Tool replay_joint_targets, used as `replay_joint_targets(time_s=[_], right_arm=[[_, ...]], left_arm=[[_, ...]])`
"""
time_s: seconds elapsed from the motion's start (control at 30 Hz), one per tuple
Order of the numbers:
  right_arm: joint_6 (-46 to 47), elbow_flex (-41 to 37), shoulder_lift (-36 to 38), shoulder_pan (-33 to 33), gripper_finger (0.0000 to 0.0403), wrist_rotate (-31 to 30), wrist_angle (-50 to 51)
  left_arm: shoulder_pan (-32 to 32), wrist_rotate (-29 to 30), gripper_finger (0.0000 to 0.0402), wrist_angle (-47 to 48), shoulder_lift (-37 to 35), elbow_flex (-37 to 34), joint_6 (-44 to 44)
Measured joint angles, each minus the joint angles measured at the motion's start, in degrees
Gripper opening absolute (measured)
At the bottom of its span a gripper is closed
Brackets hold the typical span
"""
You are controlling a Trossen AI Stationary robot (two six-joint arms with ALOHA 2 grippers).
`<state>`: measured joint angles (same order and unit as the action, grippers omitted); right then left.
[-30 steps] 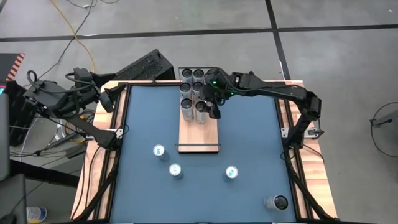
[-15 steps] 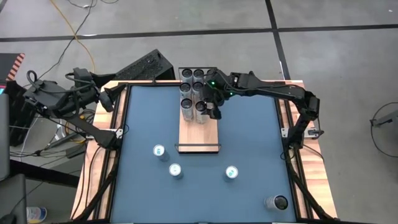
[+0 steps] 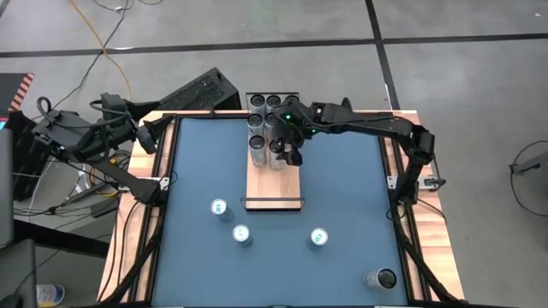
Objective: Place canned beverage on shelf
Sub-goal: Put the left white-yellow soda can on the shelf
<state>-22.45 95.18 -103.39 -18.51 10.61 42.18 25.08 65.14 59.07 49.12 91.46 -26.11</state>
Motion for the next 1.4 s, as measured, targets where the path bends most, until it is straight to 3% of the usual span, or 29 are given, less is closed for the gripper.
replay_joint_targets(time_s=[0.43,0.97,1.4], right_arm=[[-0.10,0.20,-0.96,-0.29,0.0375,0.08,0.63],[-0.07,0.20,-0.96,-0.35,0.0287,0.96,0.68],[1.70,0.20,-0.96,-0.18,0.0280,-3.19,0.58]], left_arm=[[0.01,0.00,0.0309,0.22,0.00,0.02,-0.69],[0.01,0.00,0.0309,0.63,0.00,0.01,-0.69],[0.02,-0.02,0.0309,0.66,0.00,0.00,-0.69]])
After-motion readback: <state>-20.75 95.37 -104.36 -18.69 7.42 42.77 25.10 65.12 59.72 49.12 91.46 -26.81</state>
